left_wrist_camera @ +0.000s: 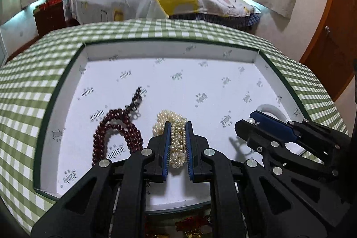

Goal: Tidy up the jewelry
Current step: 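Carry the pearl necklace and ring into the green box and open both tools, then withdraw both tools from the box toward the remaining jewelry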

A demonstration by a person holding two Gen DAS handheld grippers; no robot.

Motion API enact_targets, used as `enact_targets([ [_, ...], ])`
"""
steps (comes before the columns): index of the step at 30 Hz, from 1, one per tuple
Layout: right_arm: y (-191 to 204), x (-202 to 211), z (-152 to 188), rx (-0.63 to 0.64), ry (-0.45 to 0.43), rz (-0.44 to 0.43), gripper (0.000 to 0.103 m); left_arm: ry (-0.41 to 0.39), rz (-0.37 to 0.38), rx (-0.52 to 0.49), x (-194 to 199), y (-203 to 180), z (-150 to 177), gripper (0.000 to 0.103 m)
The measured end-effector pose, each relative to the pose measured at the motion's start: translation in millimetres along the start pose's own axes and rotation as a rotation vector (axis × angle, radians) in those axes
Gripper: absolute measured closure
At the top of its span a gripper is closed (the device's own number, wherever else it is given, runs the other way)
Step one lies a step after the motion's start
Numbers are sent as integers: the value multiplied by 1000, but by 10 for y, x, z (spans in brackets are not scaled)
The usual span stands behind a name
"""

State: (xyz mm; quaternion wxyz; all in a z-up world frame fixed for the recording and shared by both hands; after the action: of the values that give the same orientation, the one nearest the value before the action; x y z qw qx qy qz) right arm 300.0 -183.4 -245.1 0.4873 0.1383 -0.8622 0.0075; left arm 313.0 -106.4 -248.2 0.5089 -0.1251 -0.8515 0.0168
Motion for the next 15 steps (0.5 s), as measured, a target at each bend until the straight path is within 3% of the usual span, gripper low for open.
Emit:
enact_targets([
  [4,-19,-19,4,-9,14,-8,69,10,16,13,-25,7,-5,87],
  [8,-65,-3,11,-23,11,-8,66,12,17,8,-30,-16,-17,85],
  [15,-128,100,35,-40,-12,6,63,-9,21,29,32,21,-17,57],
])
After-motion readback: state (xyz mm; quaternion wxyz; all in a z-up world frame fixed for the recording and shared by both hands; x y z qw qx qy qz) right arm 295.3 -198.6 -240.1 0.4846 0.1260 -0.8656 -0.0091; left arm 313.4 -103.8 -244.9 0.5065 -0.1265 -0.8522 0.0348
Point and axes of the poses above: each gripper's, at about its wrist camera, not at the fingertips, and x roughly against the way its jaws point, y to its left, z to its underside, the point moved 9 cm from there along -x, roughly the way its jaws point, and after that the axes turned 12 degrees about y, right-handed, at the moved point
